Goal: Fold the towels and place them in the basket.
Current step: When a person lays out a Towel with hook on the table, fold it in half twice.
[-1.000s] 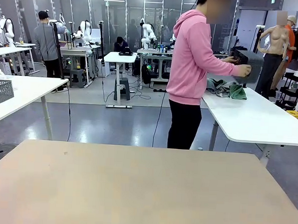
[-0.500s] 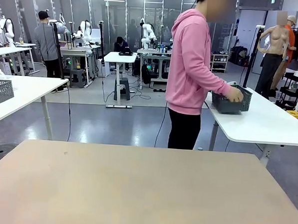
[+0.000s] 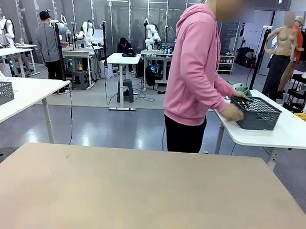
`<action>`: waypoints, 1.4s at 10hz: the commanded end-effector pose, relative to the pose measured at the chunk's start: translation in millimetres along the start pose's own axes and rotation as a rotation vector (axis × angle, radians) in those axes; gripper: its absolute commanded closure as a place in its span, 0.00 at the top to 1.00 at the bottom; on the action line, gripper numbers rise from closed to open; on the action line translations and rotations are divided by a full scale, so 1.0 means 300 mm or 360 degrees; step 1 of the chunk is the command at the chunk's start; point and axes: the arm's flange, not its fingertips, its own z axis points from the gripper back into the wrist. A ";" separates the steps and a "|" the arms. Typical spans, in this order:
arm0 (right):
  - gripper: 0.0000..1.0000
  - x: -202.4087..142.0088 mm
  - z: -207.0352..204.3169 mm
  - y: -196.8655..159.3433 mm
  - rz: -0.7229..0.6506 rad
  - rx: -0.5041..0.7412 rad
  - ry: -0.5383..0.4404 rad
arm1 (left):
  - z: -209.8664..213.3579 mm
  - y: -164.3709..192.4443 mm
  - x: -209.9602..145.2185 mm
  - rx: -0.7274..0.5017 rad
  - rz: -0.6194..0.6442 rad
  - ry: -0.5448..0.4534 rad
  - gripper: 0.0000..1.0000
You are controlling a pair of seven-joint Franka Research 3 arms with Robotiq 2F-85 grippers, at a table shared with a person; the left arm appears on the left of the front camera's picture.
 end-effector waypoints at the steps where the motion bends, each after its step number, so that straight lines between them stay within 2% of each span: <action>1: 1.00 0.000 0.002 0.002 0.0008 0.0012 0.0002 | 0.000 0.001 0.006 -0.0002 -0.0017 0.0006 1.00; 14: 1.00 0.000 0.002 0.002 0.0008 0.0012 0.0002 | 0.000 0.001 0.006 -0.0002 -0.0017 0.0006 1.00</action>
